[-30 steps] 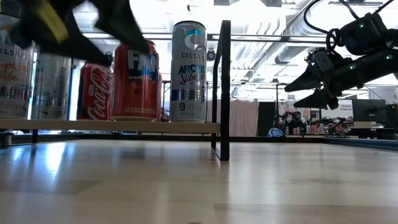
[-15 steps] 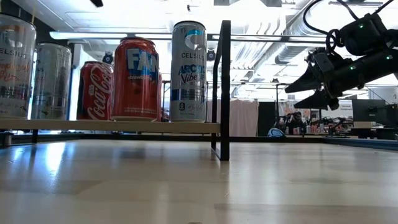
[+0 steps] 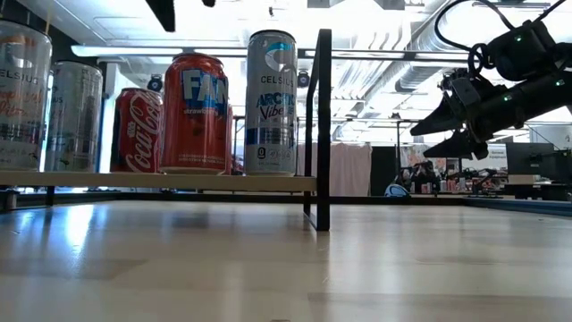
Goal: Place canned beverage on shelf
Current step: Put the red soda can aligned with the other red soda can on the shelf
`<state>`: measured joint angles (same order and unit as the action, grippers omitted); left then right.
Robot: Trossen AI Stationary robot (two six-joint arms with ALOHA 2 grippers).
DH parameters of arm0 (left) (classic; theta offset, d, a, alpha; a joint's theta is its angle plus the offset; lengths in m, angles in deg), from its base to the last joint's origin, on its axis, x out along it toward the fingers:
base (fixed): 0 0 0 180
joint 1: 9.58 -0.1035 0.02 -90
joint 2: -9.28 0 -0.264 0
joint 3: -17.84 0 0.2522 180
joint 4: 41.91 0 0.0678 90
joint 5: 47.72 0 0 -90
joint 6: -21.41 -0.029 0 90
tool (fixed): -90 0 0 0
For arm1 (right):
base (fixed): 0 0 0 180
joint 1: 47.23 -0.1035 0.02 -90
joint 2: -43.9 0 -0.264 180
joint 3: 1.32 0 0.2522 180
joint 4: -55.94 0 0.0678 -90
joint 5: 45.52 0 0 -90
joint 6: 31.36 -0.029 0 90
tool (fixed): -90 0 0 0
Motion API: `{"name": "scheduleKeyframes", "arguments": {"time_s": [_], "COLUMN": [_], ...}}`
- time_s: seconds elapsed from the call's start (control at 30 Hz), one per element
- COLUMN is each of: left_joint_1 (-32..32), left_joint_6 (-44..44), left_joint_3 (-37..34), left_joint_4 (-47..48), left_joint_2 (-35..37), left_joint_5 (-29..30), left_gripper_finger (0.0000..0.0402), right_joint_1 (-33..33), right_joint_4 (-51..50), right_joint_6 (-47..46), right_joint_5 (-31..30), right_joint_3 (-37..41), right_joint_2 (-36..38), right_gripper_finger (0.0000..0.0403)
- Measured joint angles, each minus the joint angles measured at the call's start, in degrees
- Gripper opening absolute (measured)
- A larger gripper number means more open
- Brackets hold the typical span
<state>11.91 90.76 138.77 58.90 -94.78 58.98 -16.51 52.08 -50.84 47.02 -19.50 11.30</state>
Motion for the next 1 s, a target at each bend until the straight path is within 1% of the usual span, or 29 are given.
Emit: {"name": "scheduleKeyframes", "arguments": {"time_s": [0.1, 0.2, 0.4, 0.77, 1.0], "left_joint_1": [-2.7, -4.5, -6.5, -8.5, -9.5], "left_joint_6": [-3.9, -6.7, -8.6, -12.9, -13.1], "left_joint_3": [0.0, 0.0, -3.1, -7.0, -7.8], "left_joint_4": [-0.8, -1.7, -3.1, -7.7, -8.0], "left_joint_2": [-0.2, -0.2, -0.2, -0.2, -0.2], "left_joint_5": [-3.1, -4.4, -7.8, -8.9, -9.1], "left_gripper_finger": [0.0337, 0.0337, 0.0337, 0.0337, 0.0337], "right_joint_1": [0.0, 0.0, 0.0, 0.0, 0.0], "right_joint_4": [0.0, -0.2, -0.3, -0.3, -0.7], "right_joint_6": [0.0, 0.0, 0.0, 0.0, 0.0], "right_joint_5": [0.0, 0.0, 0.0, 0.0, 0.0], "right_joint_3": [0.0, 0.0, 0.0, 0.0, 0.0], "right_joint_2": [0.0, 0.0, 0.0, 0.0, 0.0], "right_gripper_finger": [0.0399, 0.0399, 0.0399, 0.0399, 0.0399]}}
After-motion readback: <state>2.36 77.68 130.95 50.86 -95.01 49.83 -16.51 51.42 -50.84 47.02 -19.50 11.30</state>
